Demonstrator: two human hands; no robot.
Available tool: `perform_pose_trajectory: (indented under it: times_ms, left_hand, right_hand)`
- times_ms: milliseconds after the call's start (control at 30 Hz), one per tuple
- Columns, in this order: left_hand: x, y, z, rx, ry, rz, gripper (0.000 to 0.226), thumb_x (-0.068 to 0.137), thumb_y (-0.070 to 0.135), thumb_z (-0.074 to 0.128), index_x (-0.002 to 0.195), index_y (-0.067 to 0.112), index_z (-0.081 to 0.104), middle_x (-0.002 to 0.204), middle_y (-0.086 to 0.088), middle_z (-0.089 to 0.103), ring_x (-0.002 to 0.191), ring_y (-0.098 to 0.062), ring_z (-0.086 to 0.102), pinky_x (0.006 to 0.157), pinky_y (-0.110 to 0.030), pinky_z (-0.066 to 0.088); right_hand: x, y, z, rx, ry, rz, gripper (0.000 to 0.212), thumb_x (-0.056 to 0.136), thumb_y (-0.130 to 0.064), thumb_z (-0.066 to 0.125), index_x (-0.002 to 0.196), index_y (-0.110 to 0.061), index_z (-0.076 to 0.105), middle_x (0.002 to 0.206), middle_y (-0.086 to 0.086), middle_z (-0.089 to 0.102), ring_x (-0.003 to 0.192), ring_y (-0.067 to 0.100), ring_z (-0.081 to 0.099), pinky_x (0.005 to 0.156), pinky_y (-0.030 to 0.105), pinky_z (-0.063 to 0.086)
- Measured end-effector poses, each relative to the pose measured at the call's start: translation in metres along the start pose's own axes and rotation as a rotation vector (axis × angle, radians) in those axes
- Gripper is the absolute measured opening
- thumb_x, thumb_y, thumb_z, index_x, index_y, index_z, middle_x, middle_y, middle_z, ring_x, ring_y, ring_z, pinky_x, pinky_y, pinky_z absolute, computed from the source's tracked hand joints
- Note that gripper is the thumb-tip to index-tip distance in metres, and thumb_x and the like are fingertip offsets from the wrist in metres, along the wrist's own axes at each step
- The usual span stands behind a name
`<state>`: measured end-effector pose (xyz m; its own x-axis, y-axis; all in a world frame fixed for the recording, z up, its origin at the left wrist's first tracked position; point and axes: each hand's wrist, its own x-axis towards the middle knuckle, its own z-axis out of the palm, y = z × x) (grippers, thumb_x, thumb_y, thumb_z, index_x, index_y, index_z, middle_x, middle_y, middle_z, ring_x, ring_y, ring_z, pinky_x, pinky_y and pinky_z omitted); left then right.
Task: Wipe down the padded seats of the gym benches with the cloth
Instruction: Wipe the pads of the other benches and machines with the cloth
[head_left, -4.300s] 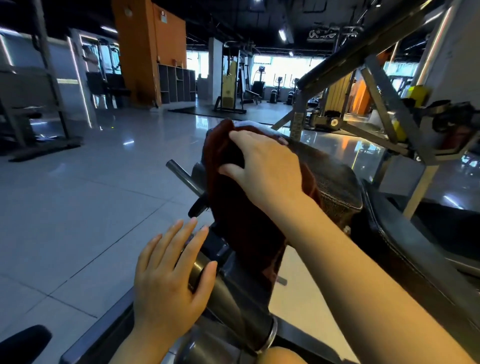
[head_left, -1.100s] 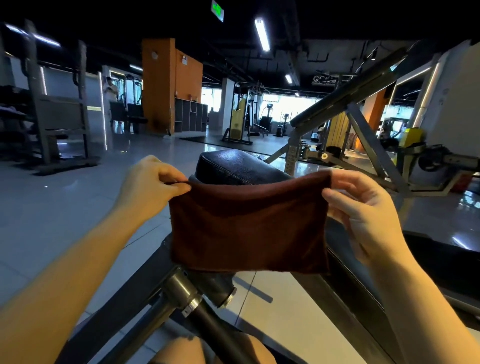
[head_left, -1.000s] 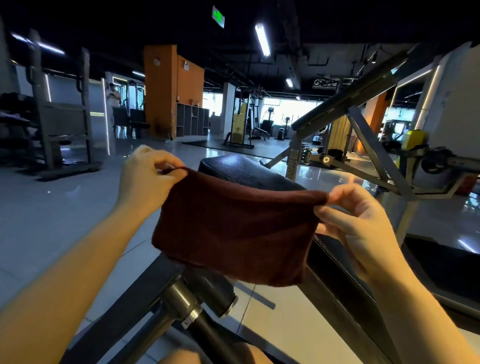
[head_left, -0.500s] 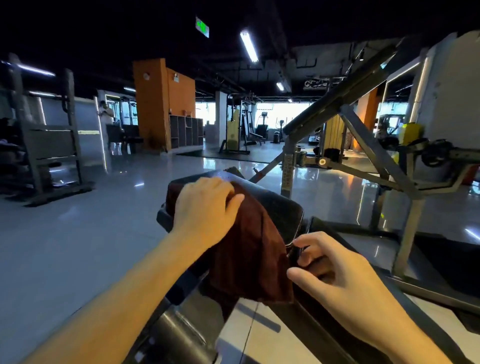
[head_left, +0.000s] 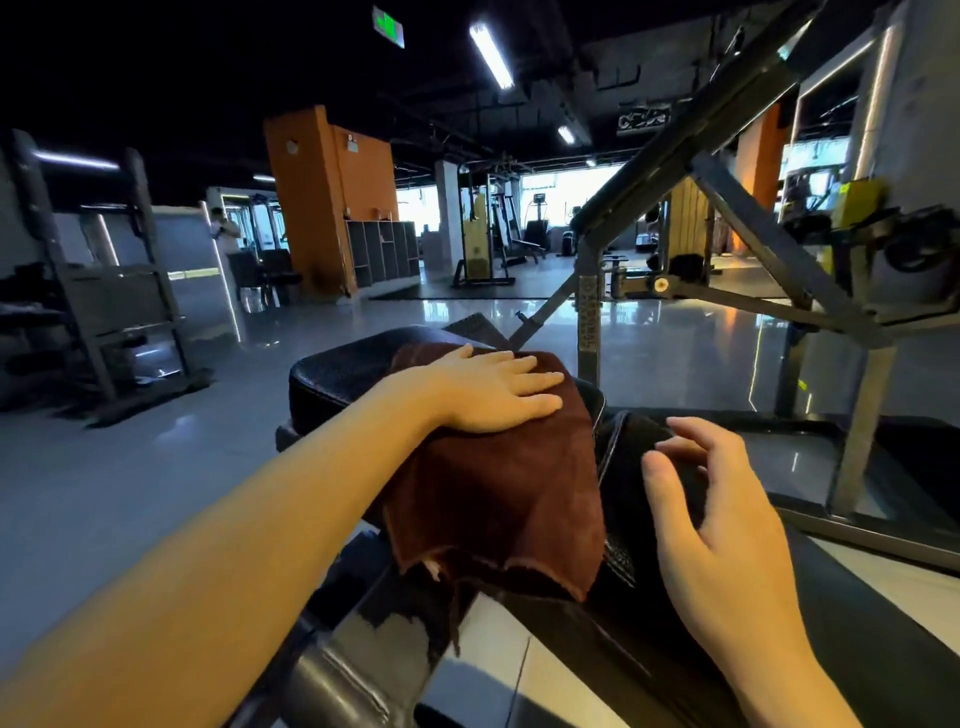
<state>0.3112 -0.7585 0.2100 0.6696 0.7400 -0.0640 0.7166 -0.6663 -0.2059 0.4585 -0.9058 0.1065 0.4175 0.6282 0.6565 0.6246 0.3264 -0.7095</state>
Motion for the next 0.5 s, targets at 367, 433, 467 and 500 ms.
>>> perform_pose_trajectory:
  times_ms: [367, 433, 467, 500]
  left_hand:
    - [-0.084, -0.012, 0.053, 0.098, 0.667, 0.276, 0.057, 0.098, 0.061, 0.024, 0.136, 0.030, 0.053, 0.138, 0.007, 0.056, 0.128, -0.013, 0.050, 0.107, -0.037, 0.031]
    - [-0.089, -0.032, 0.059, 0.122, 0.728, 0.202, 0.060, 0.098, 0.063, 0.025, 0.131, 0.026, 0.059, 0.131, 0.003, 0.062, 0.121, -0.018, 0.058, 0.104, -0.043, 0.035]
    - [-0.092, -0.045, 0.059, 0.144, 0.729, 0.154, 0.063, 0.097, 0.065, 0.024, 0.129, 0.025, 0.060, 0.129, 0.001, 0.063, 0.118, -0.020, 0.060, 0.103, -0.046, 0.034]
    - [-0.095, -0.059, 0.058, 0.156, 0.710, 0.107, 0.067, 0.096, 0.068, 0.023, 0.128, 0.024, 0.061, 0.128, 0.000, 0.064, 0.117, -0.022, 0.061, 0.102, -0.048, 0.033]
  right_hand:
    - [0.000, 0.000, 0.002, -0.170, -0.238, -0.053, 0.054, 0.095, -0.062, 0.030, 0.132, -0.030, 0.052, 0.114, -0.026, 0.049, 0.112, -0.005, 0.043, 0.088, 0.010, 0.032]
    - [0.002, 0.001, 0.002, -0.223, -0.337, -0.047, 0.068, 0.090, -0.068, 0.024, 0.142, -0.030, 0.045, 0.139, -0.019, 0.046, 0.132, 0.000, 0.035, 0.103, 0.011, 0.023]
    - [0.002, 0.000, 0.002, -0.248, -0.384, -0.026, 0.076, 0.084, -0.069, 0.023, 0.147, -0.028, 0.039, 0.150, -0.014, 0.037, 0.139, 0.001, 0.027, 0.107, 0.014, 0.017]
    - [0.003, -0.001, 0.001, -0.271, -0.420, -0.013, 0.078, 0.083, -0.066, 0.023, 0.149, -0.026, 0.035, 0.154, -0.012, 0.032, 0.139, -0.001, 0.023, 0.107, 0.014, 0.013]
